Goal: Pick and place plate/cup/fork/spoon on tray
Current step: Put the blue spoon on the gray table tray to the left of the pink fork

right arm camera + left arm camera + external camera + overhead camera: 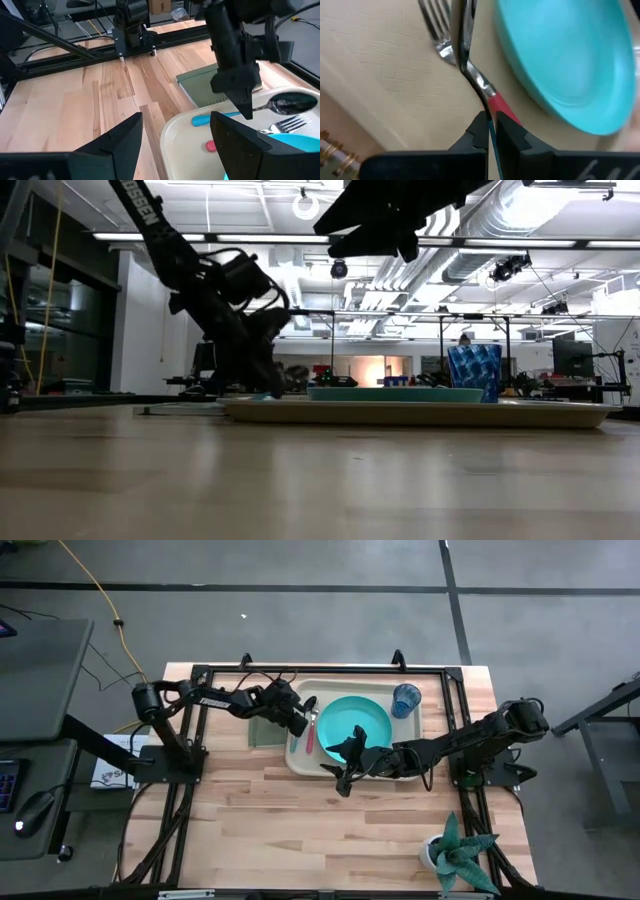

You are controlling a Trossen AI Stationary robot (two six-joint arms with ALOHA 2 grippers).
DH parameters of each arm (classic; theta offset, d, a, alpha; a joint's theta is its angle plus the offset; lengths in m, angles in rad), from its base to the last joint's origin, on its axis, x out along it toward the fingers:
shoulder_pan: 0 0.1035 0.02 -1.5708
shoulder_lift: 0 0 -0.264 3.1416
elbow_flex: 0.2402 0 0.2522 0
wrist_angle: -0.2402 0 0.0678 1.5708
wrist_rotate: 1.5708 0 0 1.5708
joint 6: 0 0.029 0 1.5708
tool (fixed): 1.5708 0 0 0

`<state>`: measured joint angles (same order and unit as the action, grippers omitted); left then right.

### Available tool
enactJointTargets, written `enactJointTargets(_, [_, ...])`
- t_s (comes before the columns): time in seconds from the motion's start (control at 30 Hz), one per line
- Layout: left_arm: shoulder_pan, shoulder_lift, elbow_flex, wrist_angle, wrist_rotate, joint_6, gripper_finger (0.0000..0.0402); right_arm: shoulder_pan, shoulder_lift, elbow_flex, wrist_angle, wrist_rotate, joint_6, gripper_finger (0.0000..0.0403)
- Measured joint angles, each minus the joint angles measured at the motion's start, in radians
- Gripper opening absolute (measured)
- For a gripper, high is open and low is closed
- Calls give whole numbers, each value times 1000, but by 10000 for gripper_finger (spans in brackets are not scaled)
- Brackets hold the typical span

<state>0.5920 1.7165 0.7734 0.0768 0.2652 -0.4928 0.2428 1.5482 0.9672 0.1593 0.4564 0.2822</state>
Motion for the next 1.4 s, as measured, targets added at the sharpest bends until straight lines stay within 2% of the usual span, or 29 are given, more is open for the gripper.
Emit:
enactJointTargets(0.3, [-1, 106, 0, 127, -35, -69, 0, 0, 0, 0, 0, 0, 8, 225])
enactJointTargets(0.43, [-13, 105, -1, 152, -79, -98, 0, 0, 0, 0, -1, 1, 8, 225])
enactJointTargets(0.6, [-37, 104, -2, 265, -94, -180, 0, 0, 0, 0, -1, 0, 9, 225])
enactJointTargets(0.7, [-58, 104, -19, 315, -165, -234, 0, 0, 0, 0, -1, 0, 9, 225])
enactJointTargets(0.87, [-71, 103, -102, 512, -173, -327, 0, 0, 1, 0, -8, -15, 30, 225])
enactJointTargets(1.1, [-48, 97, -309, 886, -215, -461, 0, 0, 1, 0, -14, -39, 32, 225])
enactJointTargets(1.4, [-66, 96, -336, 885, -315, -472, 0, -3, 1, 0, -13, -40, 53, 225])
